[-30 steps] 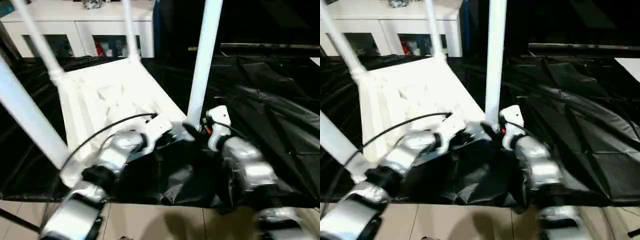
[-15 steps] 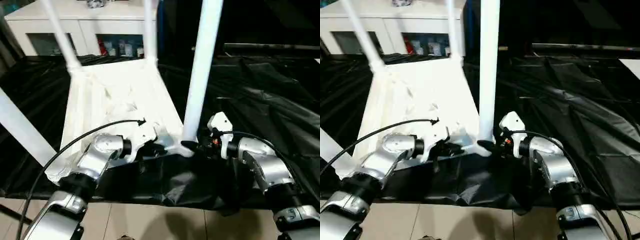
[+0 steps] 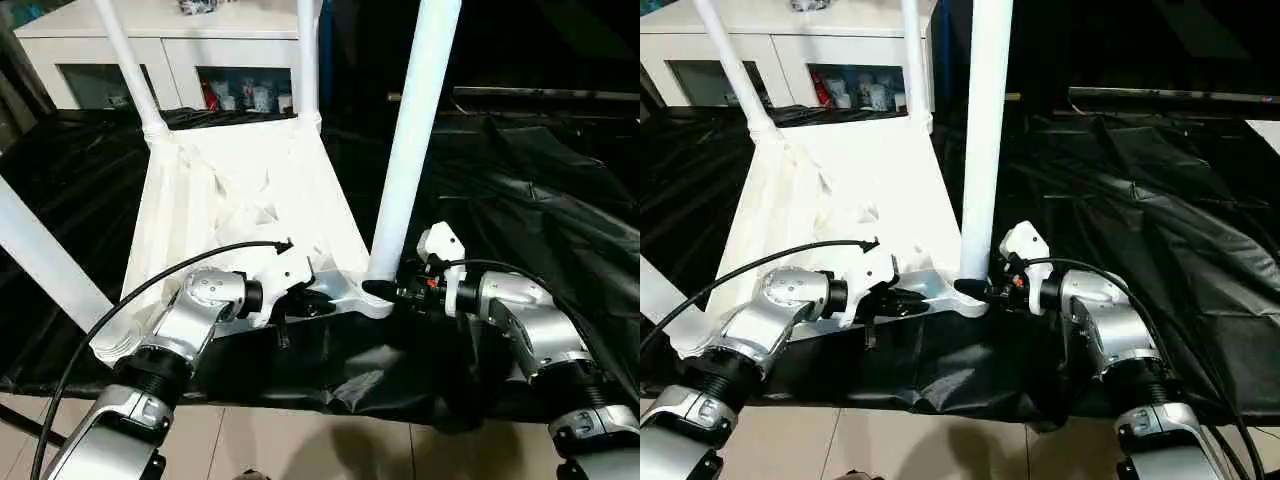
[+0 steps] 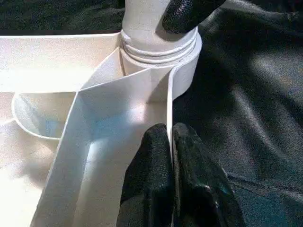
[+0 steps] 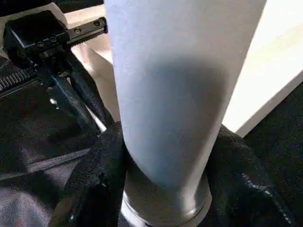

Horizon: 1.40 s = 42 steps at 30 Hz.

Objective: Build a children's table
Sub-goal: Rotate leg to tighten

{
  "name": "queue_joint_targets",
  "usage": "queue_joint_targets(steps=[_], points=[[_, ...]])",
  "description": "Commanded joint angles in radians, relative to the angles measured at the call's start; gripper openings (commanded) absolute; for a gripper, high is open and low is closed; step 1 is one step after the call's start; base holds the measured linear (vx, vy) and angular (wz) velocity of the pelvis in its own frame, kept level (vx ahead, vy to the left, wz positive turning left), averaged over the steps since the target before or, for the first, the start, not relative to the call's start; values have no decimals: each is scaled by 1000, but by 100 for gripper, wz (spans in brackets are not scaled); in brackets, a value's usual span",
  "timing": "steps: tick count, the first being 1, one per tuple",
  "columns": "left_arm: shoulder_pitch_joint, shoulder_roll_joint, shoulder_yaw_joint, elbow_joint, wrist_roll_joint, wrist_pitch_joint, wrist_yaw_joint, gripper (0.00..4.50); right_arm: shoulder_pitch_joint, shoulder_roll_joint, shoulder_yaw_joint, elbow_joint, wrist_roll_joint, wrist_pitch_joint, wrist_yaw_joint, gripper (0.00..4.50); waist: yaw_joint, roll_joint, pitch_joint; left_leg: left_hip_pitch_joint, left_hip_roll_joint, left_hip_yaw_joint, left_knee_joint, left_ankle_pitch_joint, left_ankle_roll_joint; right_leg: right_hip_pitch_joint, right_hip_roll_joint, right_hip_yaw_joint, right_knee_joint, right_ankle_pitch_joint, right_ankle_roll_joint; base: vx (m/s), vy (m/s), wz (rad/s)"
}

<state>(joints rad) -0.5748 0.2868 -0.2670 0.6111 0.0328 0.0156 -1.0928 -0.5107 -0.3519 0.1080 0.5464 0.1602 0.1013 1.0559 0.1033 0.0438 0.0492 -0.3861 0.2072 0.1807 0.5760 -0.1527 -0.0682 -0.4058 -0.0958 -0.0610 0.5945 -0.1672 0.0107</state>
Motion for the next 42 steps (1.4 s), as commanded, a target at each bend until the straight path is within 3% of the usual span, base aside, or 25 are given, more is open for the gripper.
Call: queue_joint_targets(steps=[1, 4, 10, 11, 17, 19, 20, 24, 25, 30, 32, 37, 38, 40, 42], points=[[-1, -21, 13, -10, -29, 1, 20, 0, -2, 18, -7, 17, 8, 15, -23, 199, 1, -23, -70, 15, 18, 2, -59, -225, 60, 46, -41, 29, -62, -229, -227, 0, 0, 0], [-13, -32, 18, 8, -17, 9, 60, 0, 2, 33, -18, 22, 6, 20, -65, 198, -1, -23, -69, 17, 17, 2, -60, -244, 52, 45, -41, 29, -66, -264, -220, 0, 0, 0], [-100, -109, 36, 136, 54, 28, 308, 0, 22, 126, -57, 72, -54, 24, -367, 197, -11, -26, -65, 20, 11, -1, -65, -270, 18, 40, -42, 29, -80, -362, -174, 0, 0, 0], [-130, -147, 42, 173, 66, 50, 391, 0, 28, 170, -75, 78, -65, 44, -478, 197, -15, -20, -63, 20, 10, 0, -66, -285, 14, 38, -40, 29, -85, -381, -166, 0, 0, 0], [-186, -233, 54, 239, 79, 78, 542, 0, 26, 278, -83, 89, -98, 70, -681, 197, -16, -15, -66, 22, 8, -5, -69, -309, 5, 40, -40, 27, -89, -372, -156, 0, 0, 0], [-187, -239, 54, 245, 76, 68, 529, 0, 19, 297, -82, 86, -91, 52, -677, 197, -15, -15, -67, 19, 7, -5, -68, -308, 13, 41, -40, 27, -88, -354, -160, 0, 0, 0], [-185, -239, 53, 247, 73, 61, 518, 0, 16, 303, -85, 84, -83, 42, -670, 253, -15, -16, -68, 17, 8, -5, -68, -303, 17, 43, -40, 27, -86, -342, -161, 0, 0, 0], [-171, -221, 51, 231, 66, 45, 473, 0, 7, 297, -102, 68, -49, 52, -624, 288, -16, -18, -66, 16, 9, -6, -70, -312, 26, 44, -41, 26, -86, -350, -162, 0, 0, 0], [-167, -217, 50, 227, 64, 39, 462, 0, 5, 291, -99, 65, -49, 50, -613, 301, -18, -19, -66, 11, 8, -8, -71, -304, 26, 49, -42, 24, -84, -350, -159, 0, 0, 0], [-143, -175, 51, 211, 39, 11, 380, 0, -10, 214, -66, 33, -49, 73, -479, 345, -18, -23, -66, 14, 9, -5, -68, -293, 36, 47, -42, 26, -86, -347, -166, 0, 0, 0], [-116, -140, 48, 182, 21, -16, 294, 0, -8, 145, -40, 6, -40, 83, -344, 345, -17, -28, -65, 12, 9, -4, -66, -278, 46, 50, -42, 25, -85, -335, -171, 0, 0, 0], [-79, -97, 37, 130, -9, -40, 178, 0, -3, 75, -27, -14, -26, 71, -212, 345, -12, -27, -68, 9, 13, -2, -63, -240, 59, 51, -43, 27, -75, -291, -192, 0, 0, 0], [-79, -97, 37, 130, -9, -40, 178, 0, -3, 75, -27, -14, -26, 71, -212, 345, -10, -24, -68, 13, 14, -1, -62, -238, 60, 47, -42, 27, -75, -287, -201, 0, 0, 0], [-36, -45, 15, 59, -41, -44, 43, 0, -11, 25, -16, -13, -15, 58, -115, 345, -6, -26, -68, 12, 17, -2, -64, -245, 58, 49, -44, 25, -72, -296, -206, 0, 0, 0], [-20, -26, 10, 32, -52, -32, 3, 0, -13, 10, -9, -14, -11, 50, -78, 345, -4, -23, -69, 15, 20, -1, -63, -241, 58, 45, -42, 27, -69, -277, -215, 0, 0, 0]])
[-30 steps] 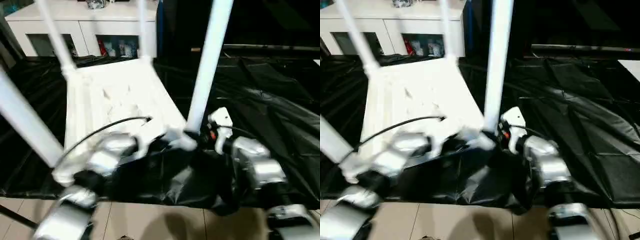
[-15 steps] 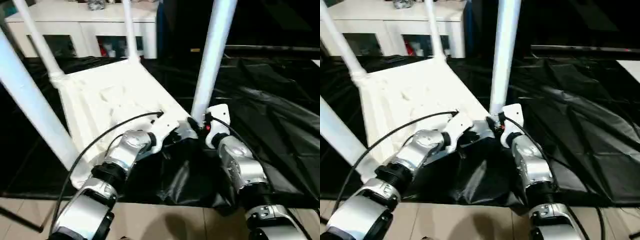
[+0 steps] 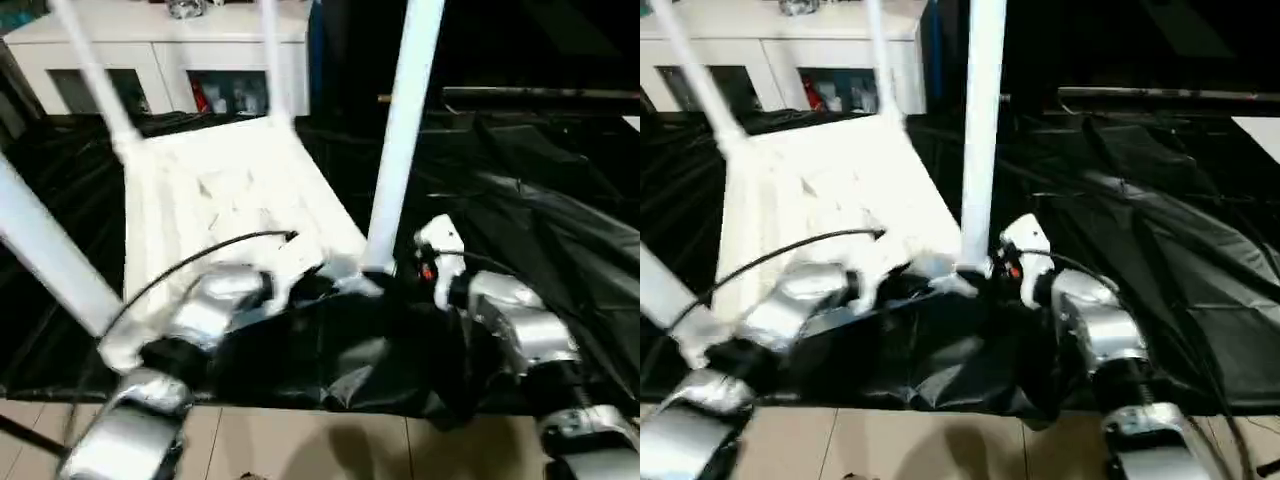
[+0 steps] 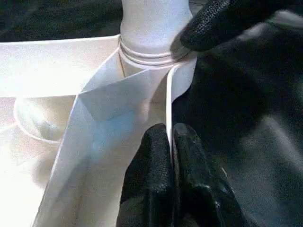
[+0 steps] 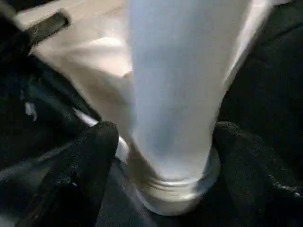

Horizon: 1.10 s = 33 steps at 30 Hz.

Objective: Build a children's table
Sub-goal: Rotate leg to tighten

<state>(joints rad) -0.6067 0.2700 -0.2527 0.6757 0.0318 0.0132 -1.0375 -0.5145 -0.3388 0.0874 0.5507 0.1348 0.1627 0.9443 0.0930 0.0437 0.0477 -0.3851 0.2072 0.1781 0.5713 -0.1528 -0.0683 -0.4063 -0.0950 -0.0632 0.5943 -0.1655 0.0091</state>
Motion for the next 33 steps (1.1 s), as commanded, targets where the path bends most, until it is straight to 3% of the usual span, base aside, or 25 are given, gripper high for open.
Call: queue_joint_targets(steps=[1, 4, 7, 9, 16, 18, 27, 30, 31, 32, 33], points=[[19, -2, -2, -48, -61, -21, -74, 0, -10, -10, 16, -24, 24, -4, 63, 345, 6, -22, -68, 14, 20, 3, -58, -241, 59, 45, -42, 29, -68, -269, -217, 0, 0, 0], [32, 20, 5, -79, -78, -5, -114, 0, -16, -33, 46, -21, 18, -19, 134, 345, 8, -19, -68, 15, 21, 4, -58, -243, 60, 45, -41, 29, -63, -237, -232, 0, 0, 0], [36, 29, 9, -87, -80, -3, -125, 0, -21, -39, 59, -11, 6, -30, 158, 345, 12, -24, -69, 14, 20, 5, -57, -235, 59, 46, -42, 30, -61, -222, -233, 0, 0, 0], [37, 36, 13, -88, -79, -2, -129, 0, -30, -33, 60, 3, 5, -38, 172, 311, 14, -22, -69, 14, 19, 5, -57, -237, 58, 46, -43, 30, -61, -231, -232, 0, 0, 0], [53, 47, 17, -126, -86, 24, -145, 0, -47, -24, 63, 33, 21, -53, 204, 255, 17, -23, -69, 16, 20, 5, -55, -227, 58, 44, -42, 31, -59, -228, -232, 0, 0, 0], [58, 47, 18, -133, -85, 27, -147, 0, -45, -25, 63, 33, 28, -53, 209, 232, 19, -27, -70, 14, 20, 5, -55, -216, 61, 47, -43, 31, -56, -216, -234, 0, 0, 0], [55, 44, 13, -127, -84, 30, -144, 0, -19, -15, 54, 22, 34, -42, 203, 208, 18, -22, -70, 15, 18, 6, -53, -219, 59, 47, -41, 31, -58, -213, -233, 0, 0, 0], [20, 19, 18, -56, -28, 37, -13, 0, 3, 27, 27, 36, 22, -29, 74, 207, 16, -18, -69, 15, 18, 5, -54, -225, 51, 46, -41, 32, -58, -214, -231, 0, 0, 0], [-12, -11, 26, 1, 10, 44, 101, 0, 12, 71, 2, 54, 6, -16, -61, 207, 13, -19, -68, 16, 16, 4, -56, -233, 41, 44, -41, 33, -62, -238, -222, 0, 0, 0], [-25, -24, 30, 21, 22, 47, 147, 0, 16, 92, -9, 59, -1, -10, -122, 207, 11, -19, -65, 22, 14, 3, -59, -267, 21, 41, -41, 32, -69, -292, -209, 0, 0, 0], [-26, -26, 30, 23, 22, 48, 151, 0, 17, 94, -10, 60, -2, -10, -128, 206, 7, -21, -65, 21, 13, 2, -61, -274, 14, 44, -42, 32, -70, -314, -200, 0, 0, 0]])
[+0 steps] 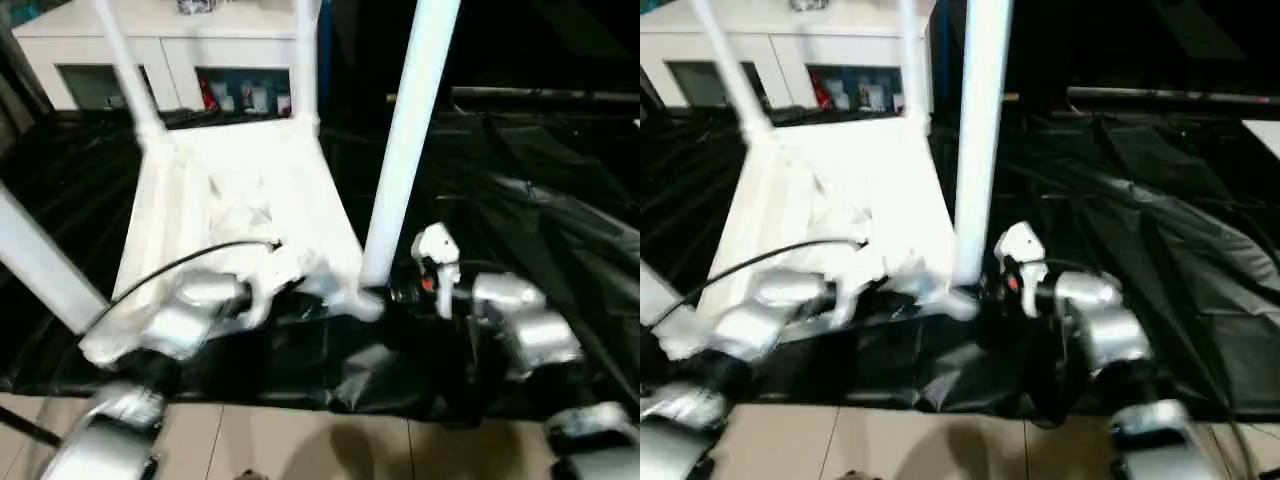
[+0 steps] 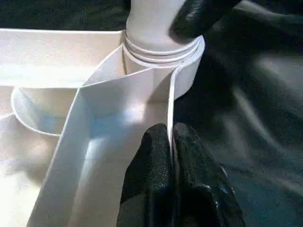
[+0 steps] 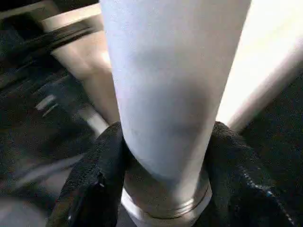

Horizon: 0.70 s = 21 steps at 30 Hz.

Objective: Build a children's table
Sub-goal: Rotate leg to tighten

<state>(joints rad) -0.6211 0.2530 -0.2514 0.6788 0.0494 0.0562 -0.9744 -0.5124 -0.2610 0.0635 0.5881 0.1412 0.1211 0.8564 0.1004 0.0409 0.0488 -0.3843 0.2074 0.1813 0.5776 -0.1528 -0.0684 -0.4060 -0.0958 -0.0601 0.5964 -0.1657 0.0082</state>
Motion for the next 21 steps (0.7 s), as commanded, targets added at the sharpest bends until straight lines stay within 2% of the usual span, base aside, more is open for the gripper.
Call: queue_joint_targets(steps=[1, 3, 5, 7, 10, 15, 17, 19, 20, 21], points=[[-28, -25, 33, 42, 15, 14, 136, 0, 15, 40, 0, 32, -13, 38, -105, 206, -3, -15, -65, 20, 12, -2, -68, -289, 5, 42, -42, 28, -78, -345, -185, 0, 0, 0], [-71, -83, 44, 87, 30, 38, 257, 0, 10, 122, -48, 57, -13, 66, -298, 205, -9, -14, -64, 22, 10, -3, -69, -308, 1, 38, -41, 29, -83, -377, -171, 0, 0, 0], [-78, -94, 45, 92, 32, 42, 274, 0, 8, 136, -56, 61, -12, 70, -330, 205, -11, -15, -65, 21, 9, -7, -71, -318, -4, 42, -42, 25, -86, -396, -161, 0, 0, 0], [-88, -119, 43, 96, 36, 49, 307, 0, 4, 164, -68, 69, -16, 71, -392, 205, -13, -13, -64, 22, 10, -6, -71, -325, -2, 38, -42, 27, -89, -392, -159, 0, 0, 0], [-99, -165, 32, 94, 37, 45, 324, 0, -4, 204, -64, 75, -35, 50, -457, 205, -14, -9, -66, 18, 10, -8, -73, -320, 0, 40, -40, 26, -87, -360, -161, 0, 0, 0], [-95, -174, 20, 93, 26, 6, 275, 0, 0, 209, -38, 44, -53, 9, -420, 205, -13, -11, -68, 16, 10, -6, -70, -301, 13, 44, -40, 27, -81, -291, -179, 0, 0, 0], [-89, -164, 19, 90, 22, -7, 255, 0, 2, 204, -38, 30, -40, 11, -395, 260, -11, -11, -69, 15, 9, -5, -69, -292, 20, 46, -40, 27, -79, -283, -182, 0, 0, 0], [-76, -136, 17, 80, 14, -30, 207, 0, -5, 175, -35, 12, -17, 33, -326, 276, -10, -17, -69, 14, 9, -4, -68, -283, 33, 50, -40, 27, -79, -275, -185, 0, 0, 0], [-76, -136, 17, 80, 14, -30, 207, 0, -5, 175, -35, 12, -17, 33, -326, 276, -10, -15, -69, 13, 10, -5, -68, -281, 36, 49, -42, 27, -78, -276, -186, 0, 0, 0], [-63, -117, 17, 65, 6, -30, 171, 0, -10, 145, -18, 0, -15, 50, -271, 294, -10, -13, -69, 14, 11, -5, -68, -281, 36, 47, -42, 27, -79, -281, -187, 0, 0, 0]])
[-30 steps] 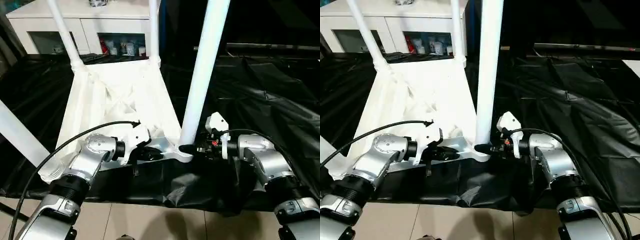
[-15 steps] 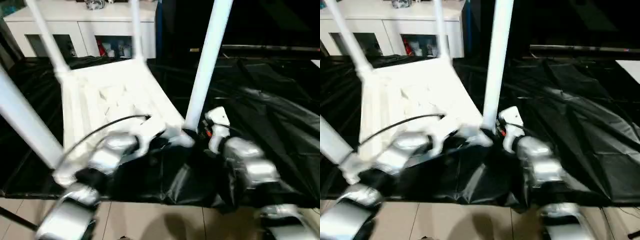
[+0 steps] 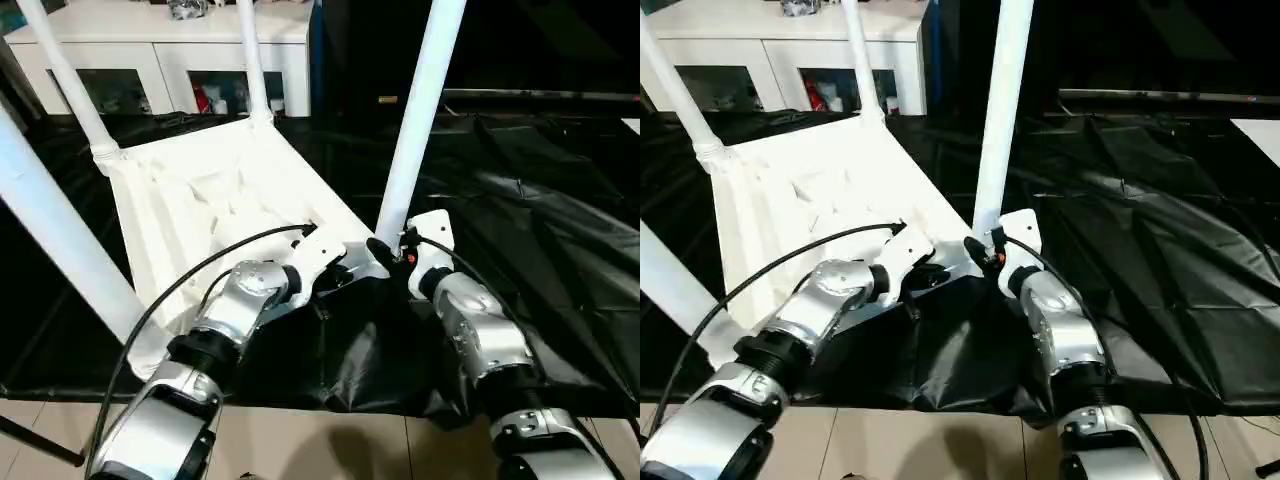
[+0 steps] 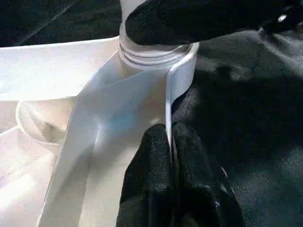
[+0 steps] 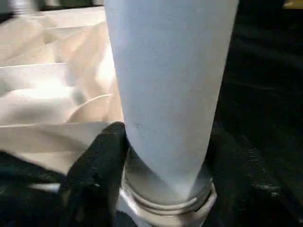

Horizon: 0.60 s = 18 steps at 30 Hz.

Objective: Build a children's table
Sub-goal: Rotate leg to tighten

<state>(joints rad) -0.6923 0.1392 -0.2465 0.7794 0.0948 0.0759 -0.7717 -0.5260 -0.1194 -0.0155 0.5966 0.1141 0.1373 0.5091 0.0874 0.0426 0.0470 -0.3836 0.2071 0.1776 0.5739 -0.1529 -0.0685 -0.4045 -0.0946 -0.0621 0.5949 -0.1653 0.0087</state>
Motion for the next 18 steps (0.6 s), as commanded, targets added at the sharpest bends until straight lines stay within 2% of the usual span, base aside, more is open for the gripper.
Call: queue_joint_targets(steps=[1, 2, 4, 5, 6, 8, 14, 18], points=[[17, 9, 13, -46, -46, -57, -58, 0, 4, -18, 77, -17, 6, 34, 118, 307, 3, -16, -66, 12, 11, -2, -65, -279, 37, 48, -42, 28, -77, -282, -189, 0, 0, 0], [29, 28, 13, -62, -55, -54, -98, 0, 7, -58, 101, -30, -4, 31, 198, 307, 2, -20, -66, 12, 13, -1, -66, -283, 36, 48, -41, 28, -76, -284, -190, 0, 0, 0], [43, 50, 11, -79, -62, -63, -138, 0, 12, -101, 119, -45, -5, 18, 276, 307, 6, -17, -64, 13, 15, 0, -65, -288, 39, 47, -42, 28, -77, -293, -191, 0, 0, 0], [47, 56, 11, -85, -68, -64, -153, 0, 13, -112, 120, -48, -5, 16, 293, 307, 6, -17, -65, 13, 15, 0, -65, -288, 40, 46, -43, 29, -76, -295, -193, 0, 0, 0], [53, 63, 13, -94, -77, -59, -177, 0, 11, -126, 117, -49, -2, 15, 314, 307, 6, -22, -64, 13, 16, 1, -65, -285, 41, 46, -43, 29, -77, -297, -195, 0, 0, 0], [75, 93, 10, -130, -101, -63, -250, 0, 7, -166, 111, -61, 21, 15, 391, 307, 7, -20, -64, 14, 17, 1, -65, -280, 39, 45, -44, 30, -75, -304, -199, 0, 0, 0], [111, 139, -5, -183, -122, -53, -342, 0, -1, -209, 110, -68, 42, 5, 465, 307, 12, -17, -67, 14, 20, 3, -62, -257, 48, 43, -41, 30, -65, -243, -225, 0, 0, 0], [135, 158, -2, -223, -141, -30, -386, 0, -7, -232, 130, -68, 52, 27, 536, 307, 16, -23, -68, 13, 21, 5, -60, -234, 56, 45, -42, 30, -60, -211, -234, 0, 0, 0]])
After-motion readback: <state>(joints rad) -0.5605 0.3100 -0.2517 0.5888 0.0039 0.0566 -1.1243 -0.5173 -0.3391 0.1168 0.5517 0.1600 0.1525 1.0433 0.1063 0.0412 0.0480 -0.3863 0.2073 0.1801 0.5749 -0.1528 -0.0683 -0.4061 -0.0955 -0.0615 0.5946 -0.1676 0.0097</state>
